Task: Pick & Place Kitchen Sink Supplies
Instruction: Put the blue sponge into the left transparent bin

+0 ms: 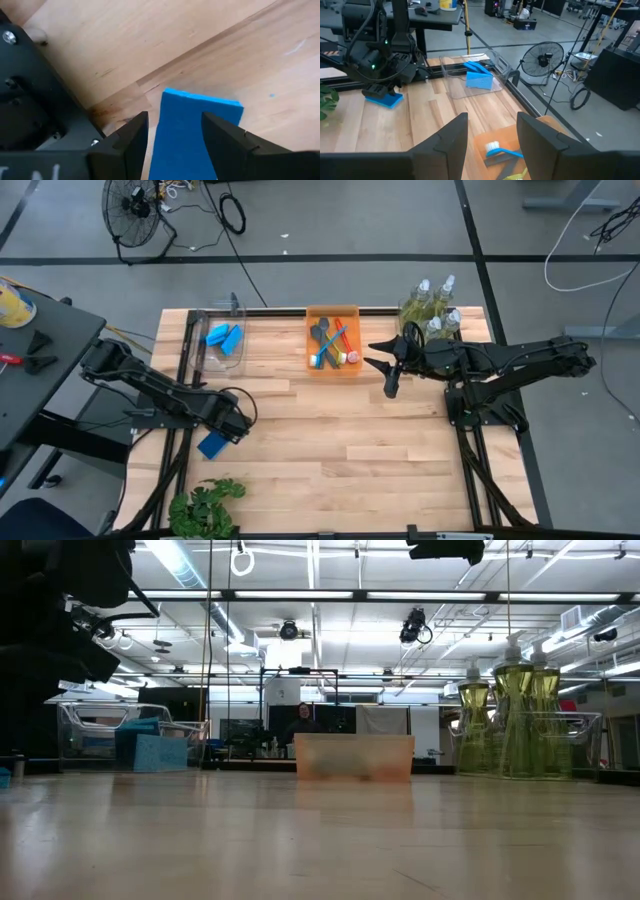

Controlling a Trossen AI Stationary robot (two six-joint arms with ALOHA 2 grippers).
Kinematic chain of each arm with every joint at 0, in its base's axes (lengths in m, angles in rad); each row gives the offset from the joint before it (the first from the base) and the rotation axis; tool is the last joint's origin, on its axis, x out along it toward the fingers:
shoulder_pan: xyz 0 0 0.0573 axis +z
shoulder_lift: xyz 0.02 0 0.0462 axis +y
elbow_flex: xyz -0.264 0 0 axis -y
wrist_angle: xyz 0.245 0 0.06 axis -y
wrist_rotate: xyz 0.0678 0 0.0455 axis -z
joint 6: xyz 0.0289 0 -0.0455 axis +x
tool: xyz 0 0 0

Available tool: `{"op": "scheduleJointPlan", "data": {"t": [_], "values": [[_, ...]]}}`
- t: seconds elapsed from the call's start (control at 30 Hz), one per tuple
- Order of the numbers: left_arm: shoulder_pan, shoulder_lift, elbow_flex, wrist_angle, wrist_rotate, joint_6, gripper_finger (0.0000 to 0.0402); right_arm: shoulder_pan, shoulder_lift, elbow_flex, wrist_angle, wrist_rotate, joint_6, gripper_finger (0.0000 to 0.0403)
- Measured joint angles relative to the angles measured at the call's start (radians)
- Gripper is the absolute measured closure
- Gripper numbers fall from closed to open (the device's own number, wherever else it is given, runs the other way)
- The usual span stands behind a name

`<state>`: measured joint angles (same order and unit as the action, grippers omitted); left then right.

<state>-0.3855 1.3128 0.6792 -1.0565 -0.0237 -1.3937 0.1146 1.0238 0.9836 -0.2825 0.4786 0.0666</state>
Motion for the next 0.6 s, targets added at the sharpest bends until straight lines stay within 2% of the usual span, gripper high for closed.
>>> {"op": "scheduleJointPlan", "data": {"t": [0.17, 0.37, 0.6], "values": [[-0.001, -0.001, -0.018, 0.023, -0.016, 0.0, 0.0214, 0.0, 0.0, 0.0, 0.0, 0.0, 0.0, 0.0232], [-0.019, -0.002, -0.098, 0.106, 0.032, -0.044, 0.0213, 0.0, 0.0, 0.0, -0.001, 0.0, -0.003, 0.0232], [-0.035, -0.003, -0.104, 0.13, 0.039, -0.016, 0.0214, 0.0, 0.0, 0.0, -0.001, 0.001, -0.003, 0.0232]]}}
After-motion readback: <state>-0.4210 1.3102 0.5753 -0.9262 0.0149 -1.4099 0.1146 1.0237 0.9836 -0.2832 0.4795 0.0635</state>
